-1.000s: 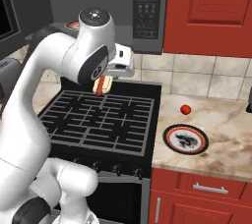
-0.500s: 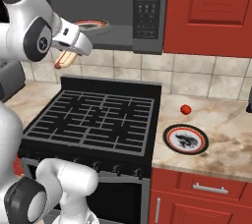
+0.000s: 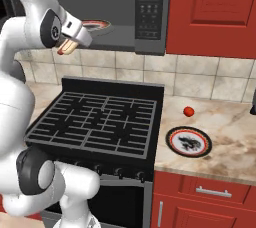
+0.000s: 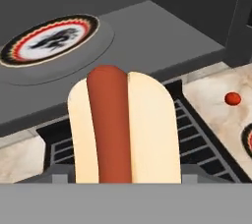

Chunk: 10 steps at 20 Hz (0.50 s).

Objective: Pick the hot dog from the counter and place it in the microwave.

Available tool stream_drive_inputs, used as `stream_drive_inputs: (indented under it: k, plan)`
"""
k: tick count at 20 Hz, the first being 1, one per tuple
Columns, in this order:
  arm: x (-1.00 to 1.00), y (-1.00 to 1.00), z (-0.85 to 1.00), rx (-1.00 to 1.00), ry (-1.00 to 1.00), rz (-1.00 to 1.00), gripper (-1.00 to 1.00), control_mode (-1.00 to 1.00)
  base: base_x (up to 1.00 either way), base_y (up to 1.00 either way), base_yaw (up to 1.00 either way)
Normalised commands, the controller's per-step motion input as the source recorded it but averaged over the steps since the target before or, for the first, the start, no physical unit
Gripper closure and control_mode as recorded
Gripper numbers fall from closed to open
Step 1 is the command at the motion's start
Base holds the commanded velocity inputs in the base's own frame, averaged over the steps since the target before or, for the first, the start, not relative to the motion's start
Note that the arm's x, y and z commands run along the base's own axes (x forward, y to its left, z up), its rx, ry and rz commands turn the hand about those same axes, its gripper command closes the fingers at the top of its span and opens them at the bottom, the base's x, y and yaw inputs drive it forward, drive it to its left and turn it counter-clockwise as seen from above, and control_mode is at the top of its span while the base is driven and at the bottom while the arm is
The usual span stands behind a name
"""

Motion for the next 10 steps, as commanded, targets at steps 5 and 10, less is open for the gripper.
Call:
stream_drive_inputs:
  k: [5, 10]
  plan:
    - [0.7, 0.38, 0.48, 0.03, -0.01, 0.03, 1.0, -1.0, 0.0, 0.0, 0.0]
    - [0.78, 0.52, 0.0, 0.0, -0.1, 0.0, 1.0, -1.0, 0.0, 0.0, 0.0]
